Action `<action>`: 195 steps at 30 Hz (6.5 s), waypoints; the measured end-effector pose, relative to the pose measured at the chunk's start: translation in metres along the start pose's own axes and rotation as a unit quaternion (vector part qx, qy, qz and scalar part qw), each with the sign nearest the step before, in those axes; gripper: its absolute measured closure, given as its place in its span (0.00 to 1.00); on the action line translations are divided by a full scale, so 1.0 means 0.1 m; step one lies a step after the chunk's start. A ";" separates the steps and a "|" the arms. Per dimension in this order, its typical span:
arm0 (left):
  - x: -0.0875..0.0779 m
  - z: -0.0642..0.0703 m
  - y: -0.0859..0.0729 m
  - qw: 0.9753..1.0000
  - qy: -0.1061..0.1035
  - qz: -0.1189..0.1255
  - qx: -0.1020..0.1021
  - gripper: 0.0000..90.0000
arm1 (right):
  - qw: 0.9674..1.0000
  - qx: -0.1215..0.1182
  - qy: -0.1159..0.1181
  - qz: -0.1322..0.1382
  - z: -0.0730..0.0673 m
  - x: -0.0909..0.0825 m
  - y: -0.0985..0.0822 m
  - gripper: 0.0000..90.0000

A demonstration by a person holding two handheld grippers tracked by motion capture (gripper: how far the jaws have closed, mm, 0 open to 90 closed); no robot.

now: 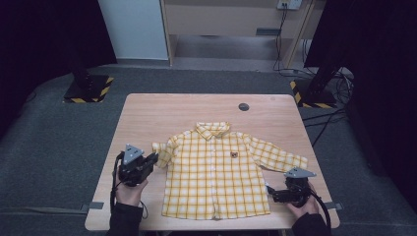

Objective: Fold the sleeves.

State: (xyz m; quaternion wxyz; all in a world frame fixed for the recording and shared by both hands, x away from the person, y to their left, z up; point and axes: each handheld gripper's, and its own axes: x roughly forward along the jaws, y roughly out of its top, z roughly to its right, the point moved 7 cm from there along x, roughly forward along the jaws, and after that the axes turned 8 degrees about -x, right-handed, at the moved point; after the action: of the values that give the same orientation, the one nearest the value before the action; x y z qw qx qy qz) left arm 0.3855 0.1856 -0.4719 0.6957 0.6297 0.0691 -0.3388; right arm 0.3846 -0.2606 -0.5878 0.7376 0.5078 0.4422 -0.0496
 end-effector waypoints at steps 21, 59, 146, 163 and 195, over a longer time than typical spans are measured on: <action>0.54 0.77 -0.25 0.991 -0.040 -0.071 0.107 0.94 | 1.000 0.000 0.000 0.000 0.00 0.00 0.00 0.01; 0.99 0.33 -0.52 0.983 0.010 -0.163 0.080 0.41 | 1.000 -0.001 0.001 0.001 0.00 0.00 0.00 0.01; 0.88 0.95 -0.84 0.976 -0.048 -0.168 0.128 0.68 | 1.000 -0.003 0.004 0.003 -0.01 -0.01 0.00 0.03; 0.80 1.01 -0.82 0.974 -0.045 -0.158 0.155 0.89 | 1.000 -0.003 0.003 0.004 -0.01 -0.01 0.00 0.04; 0.60 0.96 -0.78 0.959 -0.093 -0.203 0.176 0.51 | 1.000 -0.003 0.003 0.005 -0.01 -0.01 0.01 0.04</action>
State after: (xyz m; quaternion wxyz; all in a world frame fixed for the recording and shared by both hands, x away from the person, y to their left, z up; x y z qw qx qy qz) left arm 0.3557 0.0761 -0.5494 0.4937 0.6808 0.0701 -0.5366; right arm 0.3838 -0.2598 -0.5869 0.7379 0.5083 0.4419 -0.0434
